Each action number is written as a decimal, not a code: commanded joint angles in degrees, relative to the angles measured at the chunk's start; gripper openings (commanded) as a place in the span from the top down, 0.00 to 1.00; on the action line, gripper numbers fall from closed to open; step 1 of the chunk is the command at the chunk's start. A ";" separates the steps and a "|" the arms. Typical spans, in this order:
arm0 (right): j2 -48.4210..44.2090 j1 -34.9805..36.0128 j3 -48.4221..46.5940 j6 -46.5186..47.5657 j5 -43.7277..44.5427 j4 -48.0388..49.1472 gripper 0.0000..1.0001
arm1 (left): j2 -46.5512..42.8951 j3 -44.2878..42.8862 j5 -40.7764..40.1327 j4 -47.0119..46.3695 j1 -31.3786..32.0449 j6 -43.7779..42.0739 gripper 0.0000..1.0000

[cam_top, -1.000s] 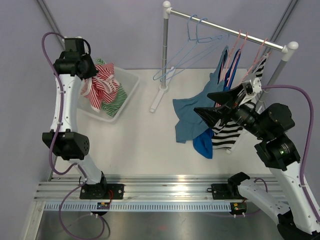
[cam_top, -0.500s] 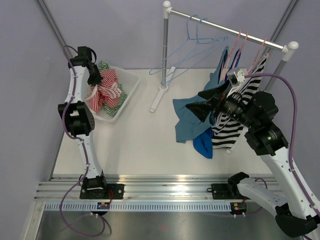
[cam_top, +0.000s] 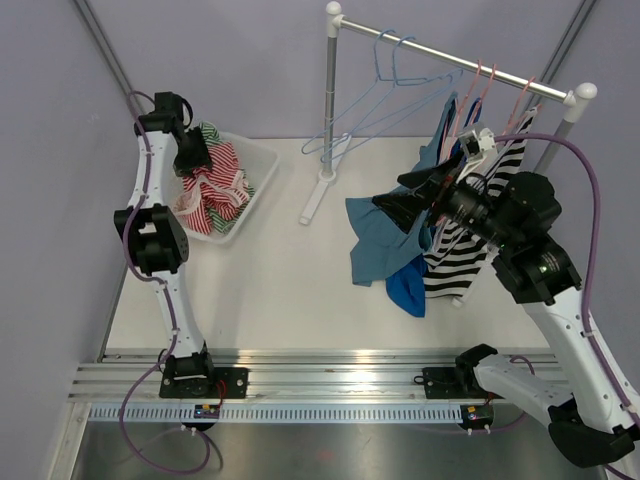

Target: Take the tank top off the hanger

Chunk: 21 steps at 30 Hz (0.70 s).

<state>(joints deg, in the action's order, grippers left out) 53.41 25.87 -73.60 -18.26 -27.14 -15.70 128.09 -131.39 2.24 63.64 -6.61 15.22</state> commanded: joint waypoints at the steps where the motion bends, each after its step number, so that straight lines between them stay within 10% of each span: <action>1: 0.03 -0.03 -6.36 -0.37 13.36 -3.97 0.00 | -11.27 -0.09 5.57 -2.81 -0.07 -0.02 0.41; 5: 2.48 -0.12 -11.54 0.50 23.34 -10.04 0.01 | -16.55 1.13 12.60 -3.60 -0.94 0.15 0.01; 13: 13.03 -0.11 -23.86 2.88 44.70 -20.42 0.00 | -38.64 9.99 11.39 -5.70 -0.16 0.34 0.01; 21: 20.33 -0.03 -28.78 4.02 54.90 -24.45 0.18 | -71.21 49.10 8.22 -22.41 5.46 4.37 0.01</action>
<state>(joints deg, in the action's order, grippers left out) 72.69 25.85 -98.41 -15.20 20.64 -37.43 62.15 -89.47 10.72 49.91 -2.59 17.50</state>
